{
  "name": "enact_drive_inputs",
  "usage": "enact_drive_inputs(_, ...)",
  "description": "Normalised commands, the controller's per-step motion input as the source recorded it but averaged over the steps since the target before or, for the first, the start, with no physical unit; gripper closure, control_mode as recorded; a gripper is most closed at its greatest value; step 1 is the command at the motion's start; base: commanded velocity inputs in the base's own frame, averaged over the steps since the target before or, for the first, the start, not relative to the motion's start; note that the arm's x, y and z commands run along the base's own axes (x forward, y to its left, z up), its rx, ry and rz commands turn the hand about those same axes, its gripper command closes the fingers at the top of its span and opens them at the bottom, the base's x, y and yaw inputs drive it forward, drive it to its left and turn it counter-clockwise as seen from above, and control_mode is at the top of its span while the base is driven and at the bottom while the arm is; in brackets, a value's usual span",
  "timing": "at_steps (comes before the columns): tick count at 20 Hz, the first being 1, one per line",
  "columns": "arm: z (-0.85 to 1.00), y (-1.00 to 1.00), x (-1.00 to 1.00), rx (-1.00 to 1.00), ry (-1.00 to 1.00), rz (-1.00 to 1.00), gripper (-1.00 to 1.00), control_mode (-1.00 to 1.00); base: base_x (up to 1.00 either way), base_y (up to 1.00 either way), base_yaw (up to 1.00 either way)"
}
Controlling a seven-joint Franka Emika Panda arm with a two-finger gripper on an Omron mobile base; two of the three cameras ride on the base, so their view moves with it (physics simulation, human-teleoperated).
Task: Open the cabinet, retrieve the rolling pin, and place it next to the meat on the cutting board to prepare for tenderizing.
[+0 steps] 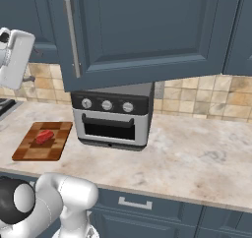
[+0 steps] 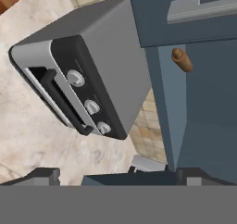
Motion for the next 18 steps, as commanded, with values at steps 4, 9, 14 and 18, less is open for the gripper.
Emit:
enact_drive_inputs(4,0.0,-0.31,0.16,-0.1,0.05,-0.12,-1.0,-1.0,0.0,0.0,0.0)
enact_drive_inputs(9,0.0,-0.31,0.12,-0.08,0.04,-0.09,-1.0,-1.0,0.0,0.0,0.0)
enact_drive_inputs(14,0.0,-0.35,0.12,-0.05,0.04,-0.05,-1.0,-1.0,0.0,0.0,0.0)
enact_drive_inputs(18,0.0,-0.46,0.01,-0.04,0.03,-0.05,-1.0,-1.0,0.0,0.0,0.0)
